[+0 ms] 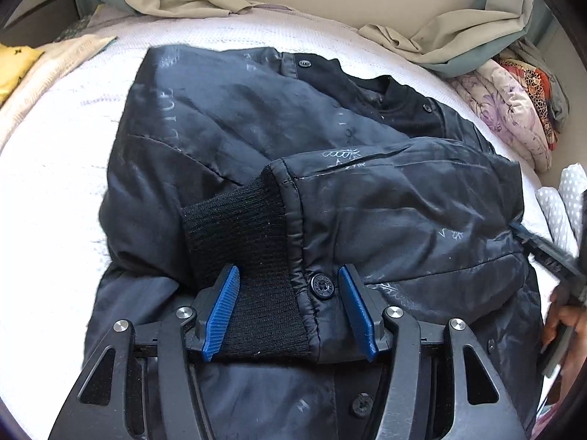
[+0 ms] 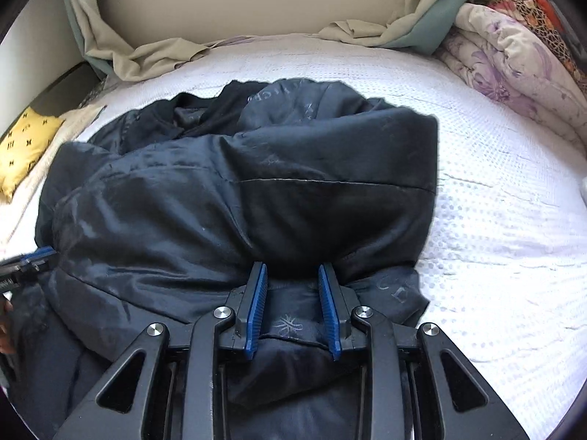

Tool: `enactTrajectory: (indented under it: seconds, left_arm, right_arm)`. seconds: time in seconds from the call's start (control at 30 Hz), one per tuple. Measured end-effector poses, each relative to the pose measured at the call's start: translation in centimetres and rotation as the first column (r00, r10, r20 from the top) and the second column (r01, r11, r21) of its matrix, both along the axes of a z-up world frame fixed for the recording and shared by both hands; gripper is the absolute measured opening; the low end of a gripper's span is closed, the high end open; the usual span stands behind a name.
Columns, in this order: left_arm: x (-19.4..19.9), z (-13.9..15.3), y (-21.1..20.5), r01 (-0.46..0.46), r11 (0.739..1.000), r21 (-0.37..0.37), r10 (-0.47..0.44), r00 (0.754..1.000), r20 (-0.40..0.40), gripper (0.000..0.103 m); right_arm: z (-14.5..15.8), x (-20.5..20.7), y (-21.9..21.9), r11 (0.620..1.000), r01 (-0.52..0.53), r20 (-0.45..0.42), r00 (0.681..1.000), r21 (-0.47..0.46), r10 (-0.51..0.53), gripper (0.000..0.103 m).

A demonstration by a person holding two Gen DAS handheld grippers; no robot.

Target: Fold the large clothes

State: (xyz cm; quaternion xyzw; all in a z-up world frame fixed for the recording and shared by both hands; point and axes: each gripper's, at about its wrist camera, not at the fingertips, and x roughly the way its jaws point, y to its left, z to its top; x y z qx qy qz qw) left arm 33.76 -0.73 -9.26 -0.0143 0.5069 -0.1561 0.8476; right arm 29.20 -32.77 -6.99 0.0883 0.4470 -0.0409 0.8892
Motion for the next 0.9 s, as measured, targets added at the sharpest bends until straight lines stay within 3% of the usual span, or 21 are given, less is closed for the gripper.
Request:
enactTrajectory:
  seconds: [0.03, 0.1, 0.17, 0.23, 0.33, 0.43, 0.53, 0.9]
  left_arm:
    - [-0.2, 0.4, -0.1, -0.005, 1.000, 0.018, 0.005, 1.000, 0.003, 0.068]
    - [-0.6, 1.2, -0.5, -0.023, 0.997, 0.067, 0.021, 0.999, 0.027, 0.084]
    - [-1.2, 1.8, -0.8, -0.038, 0.991, 0.129, 0.028, 0.996, 0.080, 0.086]
    - [-1.6, 1.7, -1.4, -0.028, 0.983, 0.183, 0.009, 0.995, 0.101, 0.087]
    - [-1.7, 0.7, -1.6, -0.027, 0.980, 0.195, 0.011, 0.996, 0.086, 0.087]
    - [-1.3, 0.1, -1.3, -0.037, 0.984, 0.174, 0.026, 0.998, 0.065, 0.089]
    - [-0.9, -0.3, -0.6, -0.046, 0.989, 0.143, 0.041, 0.998, 0.040, 0.092]
    - [-0.6, -0.6, -0.5, -0.046, 0.990, 0.131, 0.043, 0.999, 0.028, 0.095]
  right_arm:
    - [1.3, -0.4, 0.3, 1.000, 0.011, 0.015, 1.000, -0.022, -0.010, 0.025]
    - [4.0, -1.6, 1.2, 0.998, -0.003, 0.094, 0.996, -0.063, 0.008, 0.027]
    - [6.3, -2.9, 2.3, 0.998, -0.043, 0.165, 0.985, -0.049, 0.050, 0.033]
    - [6.7, -3.6, 3.2, 0.996, -0.088, 0.171, 0.981, -0.004, 0.088, 0.035]
    - [5.3, -3.6, 4.6, 0.991, -0.136, 0.119, 0.984, 0.005, 0.134, 0.035]
    - [3.3, -3.3, 5.8, 0.986, -0.158, 0.062, 0.985, -0.050, 0.161, 0.035]
    - [1.6, -2.8, 5.8, 0.987, -0.153, 0.023, 0.988, -0.043, 0.154, 0.035]
    - [-1.5, -2.3, 6.4, 0.986, -0.140, 0.028, 0.989, -0.094, 0.143, 0.034]
